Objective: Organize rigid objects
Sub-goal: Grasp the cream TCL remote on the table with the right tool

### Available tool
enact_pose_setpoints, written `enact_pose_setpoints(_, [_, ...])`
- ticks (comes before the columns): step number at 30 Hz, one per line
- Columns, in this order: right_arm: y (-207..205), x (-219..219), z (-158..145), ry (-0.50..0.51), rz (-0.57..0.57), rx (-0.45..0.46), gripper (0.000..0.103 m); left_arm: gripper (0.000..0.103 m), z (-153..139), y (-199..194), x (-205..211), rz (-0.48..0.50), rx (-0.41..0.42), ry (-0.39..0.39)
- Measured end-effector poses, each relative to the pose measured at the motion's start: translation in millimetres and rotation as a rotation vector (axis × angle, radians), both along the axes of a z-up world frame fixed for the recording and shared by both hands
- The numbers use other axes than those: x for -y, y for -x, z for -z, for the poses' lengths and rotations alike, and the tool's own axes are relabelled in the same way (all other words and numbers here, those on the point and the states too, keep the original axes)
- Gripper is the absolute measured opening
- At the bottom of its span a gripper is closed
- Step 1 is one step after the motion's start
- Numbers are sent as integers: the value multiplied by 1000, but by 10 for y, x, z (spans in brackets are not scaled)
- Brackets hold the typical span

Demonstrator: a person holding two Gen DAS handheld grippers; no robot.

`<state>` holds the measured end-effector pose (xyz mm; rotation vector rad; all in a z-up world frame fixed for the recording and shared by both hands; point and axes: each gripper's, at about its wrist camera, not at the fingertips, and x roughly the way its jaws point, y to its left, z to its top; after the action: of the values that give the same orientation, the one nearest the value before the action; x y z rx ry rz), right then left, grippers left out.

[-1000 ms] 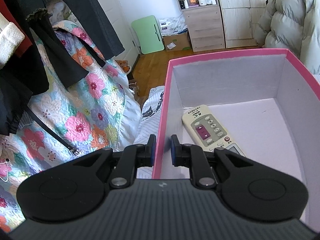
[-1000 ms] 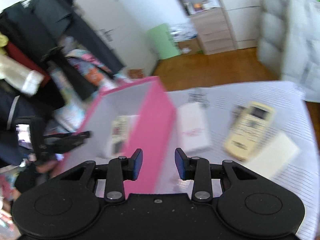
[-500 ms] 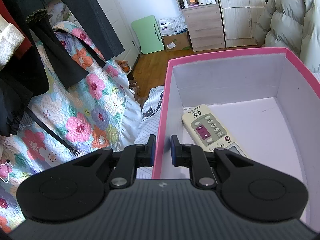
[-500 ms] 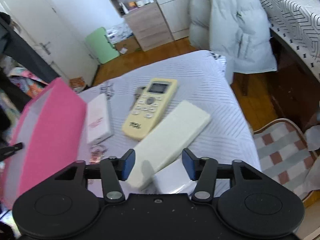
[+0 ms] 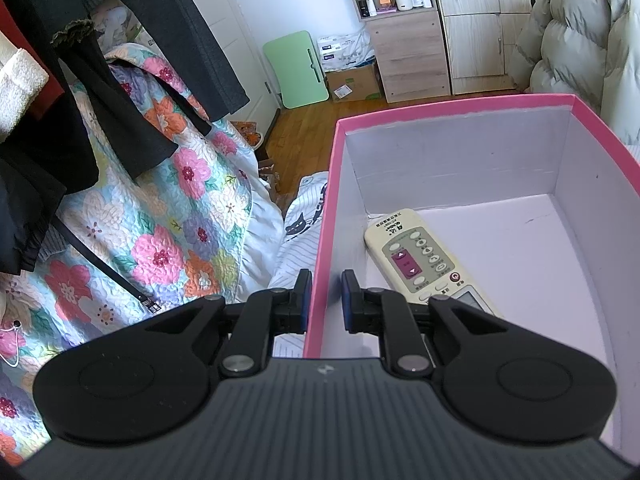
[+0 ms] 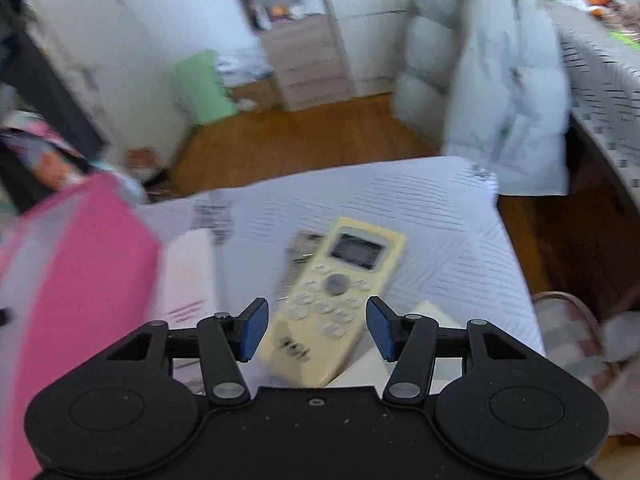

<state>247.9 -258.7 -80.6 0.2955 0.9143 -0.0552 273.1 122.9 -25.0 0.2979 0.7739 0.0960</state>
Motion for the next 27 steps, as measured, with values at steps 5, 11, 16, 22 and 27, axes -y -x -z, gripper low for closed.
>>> enact_pose_setpoints(5, [-136,-13,129,-37,30,-10,67,14,5,-4,2,2,-1,-9])
enact_pose_setpoints(11, [-211,-41,177,-27,-4,-3,78,14,6,-13,21,0,-2,-8])
enact_pose_setpoints(16, [-258,-173,201,30,-43,-14,88,14,9,-6,29,-1,-1,-5])
enact_pose_setpoints(22, [-195,-306,170,140,-81,11,78,14,9,-4,27,0,-1,-7])
enact_pose_setpoints(27, [-48,-380,79,215,-184,8,71,14,-3,2,49,1,-1,-6])
